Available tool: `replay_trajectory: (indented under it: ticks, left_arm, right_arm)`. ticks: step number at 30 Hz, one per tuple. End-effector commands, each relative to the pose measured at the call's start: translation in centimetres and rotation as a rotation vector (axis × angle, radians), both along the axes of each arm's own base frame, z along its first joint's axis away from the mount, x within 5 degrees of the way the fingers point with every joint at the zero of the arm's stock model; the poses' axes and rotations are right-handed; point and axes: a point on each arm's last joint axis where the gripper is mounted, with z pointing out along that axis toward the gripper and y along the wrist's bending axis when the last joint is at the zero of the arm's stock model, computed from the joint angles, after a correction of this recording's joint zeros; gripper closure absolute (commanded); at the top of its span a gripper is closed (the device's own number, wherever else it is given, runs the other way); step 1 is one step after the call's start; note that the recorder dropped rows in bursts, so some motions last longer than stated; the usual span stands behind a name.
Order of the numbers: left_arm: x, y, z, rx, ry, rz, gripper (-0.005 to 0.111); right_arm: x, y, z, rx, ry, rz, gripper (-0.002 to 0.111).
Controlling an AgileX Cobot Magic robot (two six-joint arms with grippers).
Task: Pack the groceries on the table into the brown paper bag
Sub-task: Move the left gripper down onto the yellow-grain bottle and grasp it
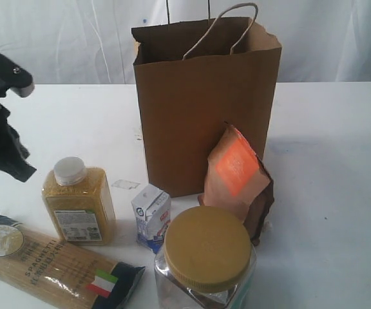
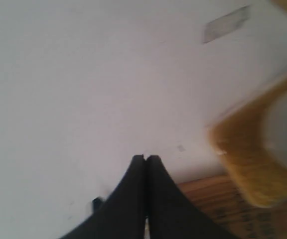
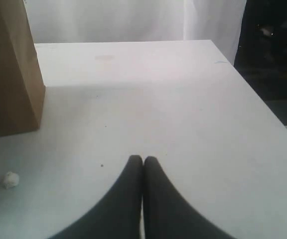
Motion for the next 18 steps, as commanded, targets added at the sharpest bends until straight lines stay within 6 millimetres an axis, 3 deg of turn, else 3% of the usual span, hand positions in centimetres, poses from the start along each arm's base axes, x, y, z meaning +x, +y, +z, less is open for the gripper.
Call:
replay_trajectory:
  ticks: [1,6,9,15,18]
  left_arm:
    - [-1.6,-2.7,1.6,-0.184,0.024,-0.334,0.107]
    - [-2.2,-4.5,2.4,-0.335,-0.069,-0.563,0.107]
    - [-2.0,-4.5,2.5,-0.286,-0.155,-0.64,0.107]
    - [-2.1,-4.0,1.9,-0.177,-0.14,-0.7,0.106]
    - [-2.3,-3.6,1.5,-0.11,-0.117,-0.738,0.095]
  right_arm:
    - [0.0,0.0,0.1,-0.007,-0.012,0.003,0.108]
    - [0.0,0.0,0.1,-0.007,-0.012,0.003,0.108]
    - [0.0,0.0,0.1,-0.007,-0.012,0.003,0.108]
    - [0.0,0.0,0.1,-0.007,-0.012,0.003,0.108]
    - [0.0,0.0,0.1,-0.007,-0.012,0.003,0.108]
